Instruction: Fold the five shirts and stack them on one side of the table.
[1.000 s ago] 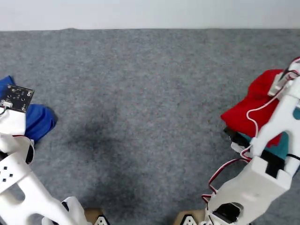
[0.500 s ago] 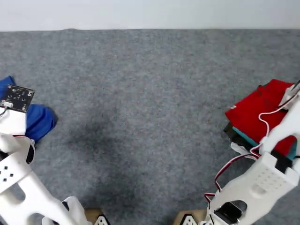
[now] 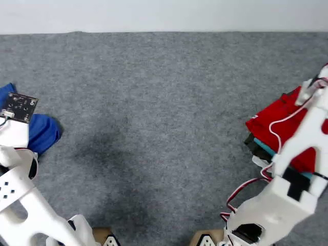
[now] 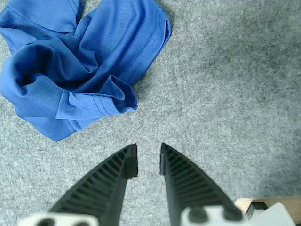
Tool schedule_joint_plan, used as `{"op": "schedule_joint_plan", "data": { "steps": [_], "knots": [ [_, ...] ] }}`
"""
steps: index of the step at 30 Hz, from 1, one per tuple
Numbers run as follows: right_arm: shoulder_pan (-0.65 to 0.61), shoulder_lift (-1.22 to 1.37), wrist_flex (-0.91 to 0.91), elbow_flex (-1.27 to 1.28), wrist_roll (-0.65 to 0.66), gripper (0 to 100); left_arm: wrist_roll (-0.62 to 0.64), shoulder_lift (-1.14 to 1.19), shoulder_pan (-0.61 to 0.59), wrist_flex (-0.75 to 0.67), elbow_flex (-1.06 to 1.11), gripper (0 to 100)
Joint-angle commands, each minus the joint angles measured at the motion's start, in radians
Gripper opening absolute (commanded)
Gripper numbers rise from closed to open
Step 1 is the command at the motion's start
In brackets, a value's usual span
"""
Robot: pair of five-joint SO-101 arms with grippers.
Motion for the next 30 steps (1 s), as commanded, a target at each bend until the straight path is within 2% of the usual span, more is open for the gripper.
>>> {"op": "schedule_joint_plan", "data": {
  "steps": [1, 9, 13, 19, 23, 30],
  "knots": [
    [-0.038, 0.09, 0.015, -0.006, -0.014, 0.6, -0.008, -0.017, 0.006, -0.015, -0.004, 9],
    [-0.147, 0.38, 0.004, -0.014, -0.015, 0.9, -0.006, -0.014, 0.006, -0.015, -0.002, 9],
    [-0.151, 0.321, 0.005, -0.025, -0.014, 0.9, -0.006, -0.014, 0.006, -0.015, -0.002, 9],
    [-0.094, 0.183, -0.007, -0.081, -0.006, 0.9, -0.006, -0.012, 0.006, -0.015, -0.002, 9],
    [-0.074, 0.205, -0.153, -0.077, -0.006, 0.9, -0.005, -0.012, 0.006, -0.015, -0.002, 9],
    [-0.097, 0.45, -0.392, -0.074, -0.006, 0.9, -0.005, -0.012, 0.006, -0.014, -0.002, 9]
  ]
}}
